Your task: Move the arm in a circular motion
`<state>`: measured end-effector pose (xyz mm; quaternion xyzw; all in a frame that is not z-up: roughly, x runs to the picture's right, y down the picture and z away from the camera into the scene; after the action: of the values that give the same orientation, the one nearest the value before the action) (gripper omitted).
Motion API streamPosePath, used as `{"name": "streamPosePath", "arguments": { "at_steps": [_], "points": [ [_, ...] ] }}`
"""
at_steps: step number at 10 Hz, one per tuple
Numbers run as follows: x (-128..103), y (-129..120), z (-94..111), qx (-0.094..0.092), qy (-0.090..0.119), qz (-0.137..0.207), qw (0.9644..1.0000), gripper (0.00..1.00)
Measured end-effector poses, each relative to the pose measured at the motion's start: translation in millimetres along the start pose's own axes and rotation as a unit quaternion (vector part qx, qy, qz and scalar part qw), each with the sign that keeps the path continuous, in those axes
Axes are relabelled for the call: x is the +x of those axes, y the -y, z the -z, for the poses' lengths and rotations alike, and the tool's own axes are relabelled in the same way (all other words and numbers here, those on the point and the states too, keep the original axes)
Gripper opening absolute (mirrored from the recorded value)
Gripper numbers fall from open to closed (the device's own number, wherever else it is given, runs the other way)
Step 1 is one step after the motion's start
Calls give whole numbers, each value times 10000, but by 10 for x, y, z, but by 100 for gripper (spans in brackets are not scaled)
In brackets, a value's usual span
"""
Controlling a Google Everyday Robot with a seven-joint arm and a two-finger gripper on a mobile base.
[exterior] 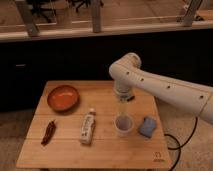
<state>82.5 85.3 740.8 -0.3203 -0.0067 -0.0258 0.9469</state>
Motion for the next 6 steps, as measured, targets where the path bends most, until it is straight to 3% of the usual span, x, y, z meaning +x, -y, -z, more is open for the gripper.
{"name": "streamPosePath", "arguments": {
  "at_steps": [2,6],
  "points": [
    [-110,-17,11,5,14,51,10000,80],
    [-94,-50,29,0,-67,96,9999,80]
  ]
}}
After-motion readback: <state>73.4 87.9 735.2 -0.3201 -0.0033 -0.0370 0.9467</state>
